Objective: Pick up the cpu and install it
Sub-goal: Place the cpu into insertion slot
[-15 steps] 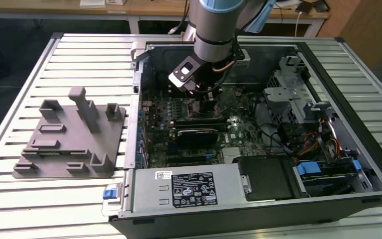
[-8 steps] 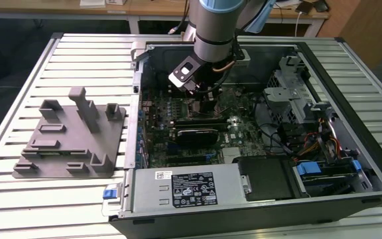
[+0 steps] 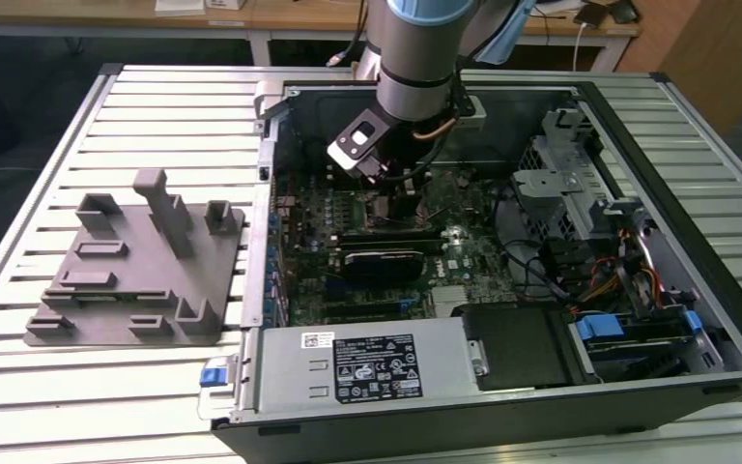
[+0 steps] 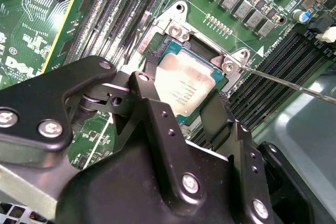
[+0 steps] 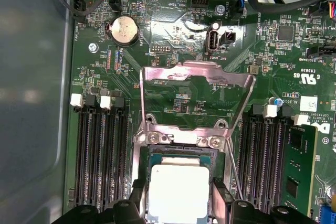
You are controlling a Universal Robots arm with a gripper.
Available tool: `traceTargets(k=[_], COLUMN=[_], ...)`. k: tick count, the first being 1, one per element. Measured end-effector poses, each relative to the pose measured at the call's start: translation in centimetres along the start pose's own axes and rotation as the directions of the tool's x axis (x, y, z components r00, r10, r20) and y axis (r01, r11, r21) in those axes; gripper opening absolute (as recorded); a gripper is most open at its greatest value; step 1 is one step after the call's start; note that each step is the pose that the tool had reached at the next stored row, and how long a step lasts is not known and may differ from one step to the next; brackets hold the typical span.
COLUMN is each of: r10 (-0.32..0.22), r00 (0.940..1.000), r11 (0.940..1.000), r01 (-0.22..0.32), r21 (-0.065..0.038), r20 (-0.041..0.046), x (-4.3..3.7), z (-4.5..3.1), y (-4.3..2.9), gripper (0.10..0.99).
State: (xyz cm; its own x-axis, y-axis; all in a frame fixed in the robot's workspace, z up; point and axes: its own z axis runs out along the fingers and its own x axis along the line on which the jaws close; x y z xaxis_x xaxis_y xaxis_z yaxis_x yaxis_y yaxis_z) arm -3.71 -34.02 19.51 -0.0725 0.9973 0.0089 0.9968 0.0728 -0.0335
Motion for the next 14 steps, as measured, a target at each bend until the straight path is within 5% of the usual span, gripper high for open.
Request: traceTargets(k=[11, 14], r10=[0.0, 0.0], r00=[1.0, 1.0], r11=[1.0, 1.0], r01=[0.0, 0.0], r21=[0.0, 0.0], r20=[0.0003, 0.0004], x=[-0.01, -0.01], z=[0.16, 0.16], y=[0.01, 0.0], gripper=[0.608, 0.533])
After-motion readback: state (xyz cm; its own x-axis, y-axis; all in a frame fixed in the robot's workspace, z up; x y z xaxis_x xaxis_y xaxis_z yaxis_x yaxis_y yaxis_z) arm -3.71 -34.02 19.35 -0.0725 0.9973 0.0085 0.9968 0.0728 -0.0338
